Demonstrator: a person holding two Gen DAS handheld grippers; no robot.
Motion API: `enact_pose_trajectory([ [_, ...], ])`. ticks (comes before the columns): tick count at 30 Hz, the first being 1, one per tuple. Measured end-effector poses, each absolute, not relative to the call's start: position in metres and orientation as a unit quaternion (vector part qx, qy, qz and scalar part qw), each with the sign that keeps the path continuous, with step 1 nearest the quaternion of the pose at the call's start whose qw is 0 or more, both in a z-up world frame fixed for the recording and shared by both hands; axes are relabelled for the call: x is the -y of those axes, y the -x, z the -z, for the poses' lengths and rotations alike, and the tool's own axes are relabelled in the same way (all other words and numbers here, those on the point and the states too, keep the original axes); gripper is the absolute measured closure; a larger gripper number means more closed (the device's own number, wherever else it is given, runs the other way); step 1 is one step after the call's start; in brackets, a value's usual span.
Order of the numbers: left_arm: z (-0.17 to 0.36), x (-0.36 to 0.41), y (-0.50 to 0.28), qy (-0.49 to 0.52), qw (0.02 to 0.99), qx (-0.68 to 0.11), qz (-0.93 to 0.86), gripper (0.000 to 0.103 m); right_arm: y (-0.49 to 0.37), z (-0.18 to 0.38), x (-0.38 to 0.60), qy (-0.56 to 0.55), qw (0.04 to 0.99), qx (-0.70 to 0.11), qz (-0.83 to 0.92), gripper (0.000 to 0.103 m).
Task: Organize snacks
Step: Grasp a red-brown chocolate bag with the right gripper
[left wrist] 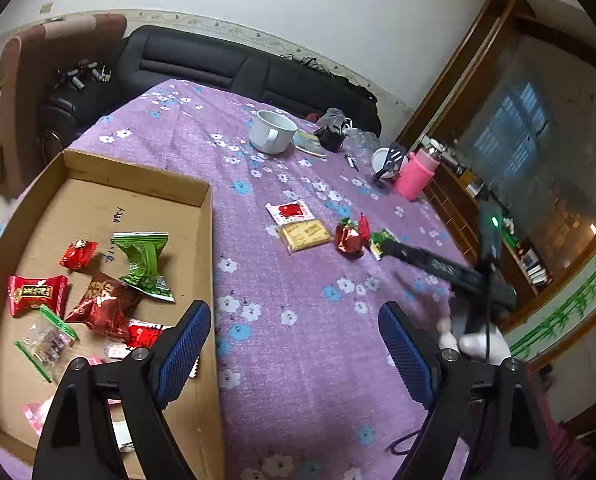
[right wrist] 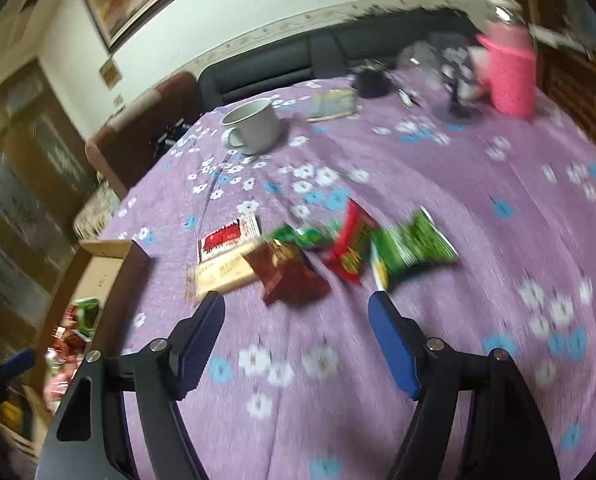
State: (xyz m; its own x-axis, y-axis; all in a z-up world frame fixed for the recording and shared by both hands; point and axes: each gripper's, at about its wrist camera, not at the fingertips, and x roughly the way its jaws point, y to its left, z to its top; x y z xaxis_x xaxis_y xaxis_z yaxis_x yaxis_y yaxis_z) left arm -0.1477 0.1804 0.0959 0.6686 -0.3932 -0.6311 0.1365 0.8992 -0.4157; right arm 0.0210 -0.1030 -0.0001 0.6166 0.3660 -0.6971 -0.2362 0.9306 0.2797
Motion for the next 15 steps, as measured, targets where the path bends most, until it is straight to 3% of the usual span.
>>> enact_pose_trajectory([
  [7,-0.092,-0.181,0.144,0.152,0.898,-0.39,0.138,0.014,-0.057,0.017,0.062,-0.015,0.892,-0.421,-0.161,0.034],
  [8,-0.092,-0.18,0.141,0.146,0.898,-0.392,0.137,0.014,-0.059,0.02,0.059,-0.011,0.891,-0.424,-0.16,0.038],
  [9,-0.091,-0.177,0.139,0.139,0.898,-0.394,0.137,0.014,-0.062,0.024,0.057,-0.007,0.889,-0.429,-0.159,0.058],
  [10,-0.091,-0.175,0.136,0.135,0.898,-0.396,0.137,0.014,-0.063,0.028,0.056,-0.008,0.886,-0.435,-0.159,0.067],
  [15,-0.091,-0.151,0.116,0.098,0.893,-0.412,0.151,0.014,-0.055,0.03,0.075,-0.067,0.88,-0.44,-0.166,0.07],
])
